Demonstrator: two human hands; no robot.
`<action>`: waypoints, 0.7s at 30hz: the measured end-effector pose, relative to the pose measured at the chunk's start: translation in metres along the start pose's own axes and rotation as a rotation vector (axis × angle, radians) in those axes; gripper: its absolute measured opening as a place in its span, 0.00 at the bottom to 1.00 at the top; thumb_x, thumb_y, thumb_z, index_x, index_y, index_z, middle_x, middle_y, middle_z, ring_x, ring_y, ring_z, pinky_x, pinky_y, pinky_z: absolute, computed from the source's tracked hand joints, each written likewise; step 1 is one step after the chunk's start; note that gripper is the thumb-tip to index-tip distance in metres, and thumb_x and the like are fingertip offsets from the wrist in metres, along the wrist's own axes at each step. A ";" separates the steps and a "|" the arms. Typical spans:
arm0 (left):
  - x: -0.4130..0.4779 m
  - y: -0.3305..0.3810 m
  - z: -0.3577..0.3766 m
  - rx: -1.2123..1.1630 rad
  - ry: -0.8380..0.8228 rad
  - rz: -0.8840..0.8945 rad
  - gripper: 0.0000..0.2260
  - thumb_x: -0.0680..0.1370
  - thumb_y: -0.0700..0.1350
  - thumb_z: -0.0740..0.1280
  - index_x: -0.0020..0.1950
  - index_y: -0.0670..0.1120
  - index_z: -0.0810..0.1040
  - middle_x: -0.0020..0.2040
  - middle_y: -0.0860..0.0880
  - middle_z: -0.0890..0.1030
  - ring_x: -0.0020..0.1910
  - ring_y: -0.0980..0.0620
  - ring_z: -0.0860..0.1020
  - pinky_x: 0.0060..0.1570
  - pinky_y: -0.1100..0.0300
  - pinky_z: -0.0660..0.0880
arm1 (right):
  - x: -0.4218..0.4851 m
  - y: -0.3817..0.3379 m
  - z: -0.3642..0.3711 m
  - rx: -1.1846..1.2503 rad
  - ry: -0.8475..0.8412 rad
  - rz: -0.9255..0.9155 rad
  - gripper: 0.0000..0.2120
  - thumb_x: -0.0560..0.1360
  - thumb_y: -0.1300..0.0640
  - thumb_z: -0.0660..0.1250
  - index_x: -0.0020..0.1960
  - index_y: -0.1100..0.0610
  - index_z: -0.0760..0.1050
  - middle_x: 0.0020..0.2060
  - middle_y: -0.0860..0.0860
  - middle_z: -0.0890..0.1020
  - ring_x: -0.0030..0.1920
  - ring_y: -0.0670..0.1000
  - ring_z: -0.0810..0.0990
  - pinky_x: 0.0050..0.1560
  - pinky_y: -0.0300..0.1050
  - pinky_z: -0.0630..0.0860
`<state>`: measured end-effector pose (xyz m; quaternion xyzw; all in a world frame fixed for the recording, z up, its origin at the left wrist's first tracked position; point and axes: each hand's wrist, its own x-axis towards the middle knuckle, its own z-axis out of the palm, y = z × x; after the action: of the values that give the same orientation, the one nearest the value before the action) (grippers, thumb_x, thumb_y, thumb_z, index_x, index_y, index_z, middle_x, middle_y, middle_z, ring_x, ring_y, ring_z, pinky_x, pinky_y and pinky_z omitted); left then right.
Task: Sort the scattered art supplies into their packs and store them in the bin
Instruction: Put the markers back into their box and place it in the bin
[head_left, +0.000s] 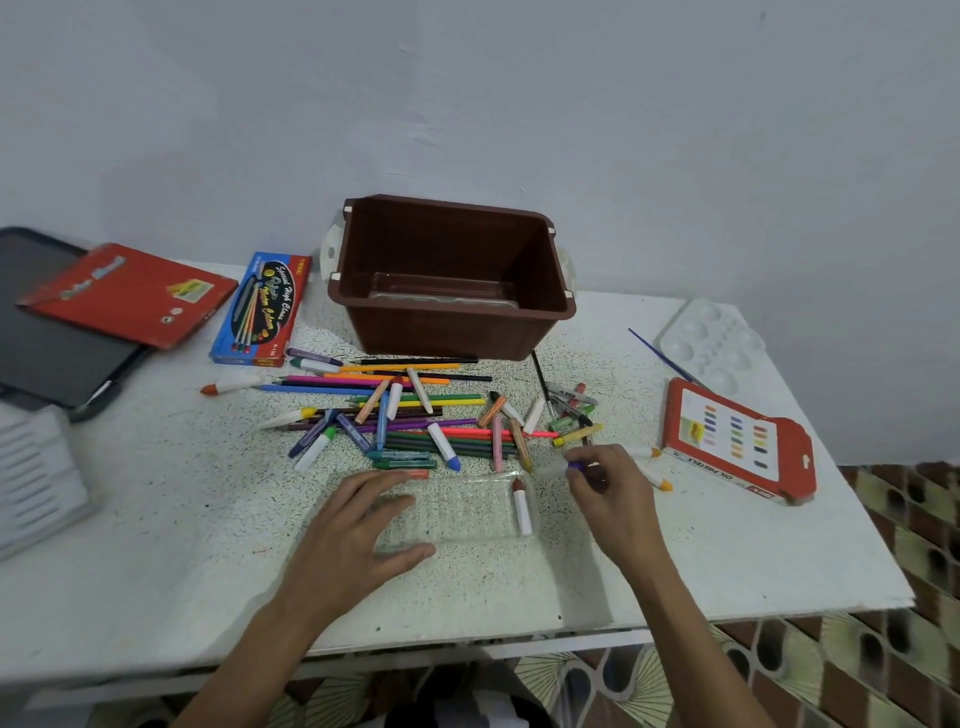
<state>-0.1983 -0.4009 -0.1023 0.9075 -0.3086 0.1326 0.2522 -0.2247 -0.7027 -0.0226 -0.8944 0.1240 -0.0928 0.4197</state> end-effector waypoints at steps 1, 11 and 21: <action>0.000 0.000 0.000 0.002 -0.001 -0.002 0.28 0.75 0.68 0.64 0.59 0.45 0.83 0.66 0.51 0.77 0.64 0.50 0.72 0.66 0.57 0.68 | -0.001 -0.003 -0.001 0.037 -0.022 0.016 0.09 0.77 0.63 0.68 0.49 0.49 0.79 0.47 0.47 0.79 0.43 0.43 0.80 0.46 0.38 0.77; -0.001 0.001 0.001 0.007 -0.009 -0.027 0.32 0.75 0.68 0.63 0.59 0.40 0.82 0.65 0.49 0.77 0.66 0.49 0.71 0.70 0.60 0.64 | -0.005 -0.020 0.007 -0.028 -0.180 -0.074 0.09 0.77 0.62 0.69 0.49 0.49 0.80 0.43 0.41 0.82 0.44 0.39 0.80 0.46 0.31 0.75; 0.000 0.002 0.000 0.032 -0.008 -0.032 0.33 0.75 0.68 0.62 0.59 0.39 0.83 0.65 0.49 0.78 0.66 0.50 0.71 0.67 0.56 0.68 | -0.004 -0.021 0.022 -0.296 -0.255 -0.302 0.08 0.77 0.66 0.66 0.52 0.60 0.82 0.43 0.51 0.80 0.41 0.47 0.76 0.43 0.29 0.68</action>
<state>-0.1993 -0.4021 -0.1016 0.9167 -0.2931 0.1296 0.2387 -0.2199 -0.6725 -0.0206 -0.9590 -0.0529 -0.0214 0.2777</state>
